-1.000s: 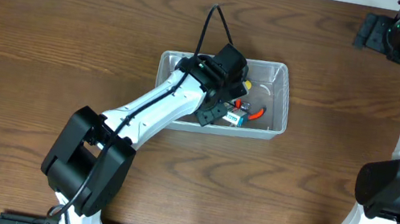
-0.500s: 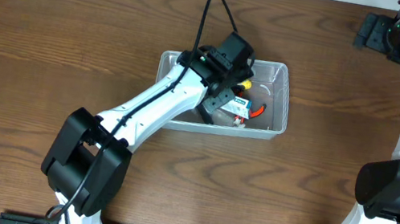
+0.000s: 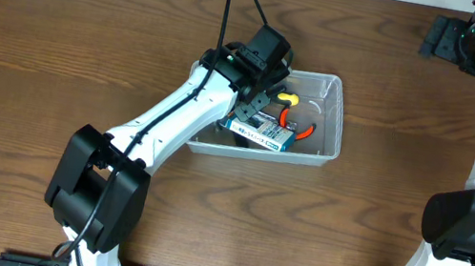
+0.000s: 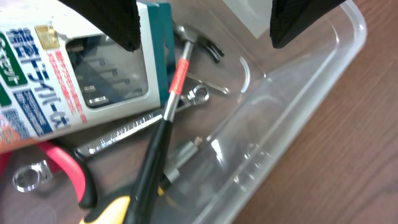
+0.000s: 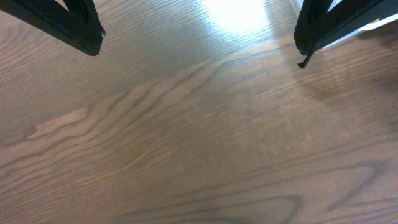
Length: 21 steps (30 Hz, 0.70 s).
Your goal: Pack container
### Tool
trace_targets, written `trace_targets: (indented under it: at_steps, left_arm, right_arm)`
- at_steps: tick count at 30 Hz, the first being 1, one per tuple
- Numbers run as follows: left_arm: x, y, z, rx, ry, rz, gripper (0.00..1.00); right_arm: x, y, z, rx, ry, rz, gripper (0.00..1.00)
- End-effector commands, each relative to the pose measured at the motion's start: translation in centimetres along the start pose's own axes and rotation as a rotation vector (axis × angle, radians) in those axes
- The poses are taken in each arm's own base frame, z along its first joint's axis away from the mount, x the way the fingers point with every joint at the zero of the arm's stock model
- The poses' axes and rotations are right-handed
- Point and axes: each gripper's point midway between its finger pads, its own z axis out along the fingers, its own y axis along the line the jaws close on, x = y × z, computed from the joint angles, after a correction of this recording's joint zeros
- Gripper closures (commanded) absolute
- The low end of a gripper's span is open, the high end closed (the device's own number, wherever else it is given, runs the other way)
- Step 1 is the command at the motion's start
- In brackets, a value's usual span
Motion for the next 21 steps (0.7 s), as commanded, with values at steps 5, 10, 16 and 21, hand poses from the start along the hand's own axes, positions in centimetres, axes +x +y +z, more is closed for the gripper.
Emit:
trace_targets:
  at_steps: [5, 10, 16, 21]
  left_arm:
    - [1.5, -0.6, -0.6, 0.035, 0.066, -0.001, 0.45]
    - [2.9, -2.0, -0.8, 0.113, 0.116, 0.005, 0.45]
    - [2.3, -2.0, -0.4, 0.108, 0.088, 0.001, 0.45]
    - [0.9, -1.7, -0.1, 0.094, 0.037, -0.040, 0.45]
  right_arm:
    - [-0.2, -0.1, -0.5, 0.001, -0.012, -0.012, 0.01]
    - [-0.2, 0.0, -0.5, 0.000, -0.012, -0.012, 0.01]
    - [-0.2, 0.0, -0.5, 0.000, -0.012, -0.012, 0.01]
    - [-0.2, 0.0, -0.5, 0.000, -0.012, -0.012, 0.01]
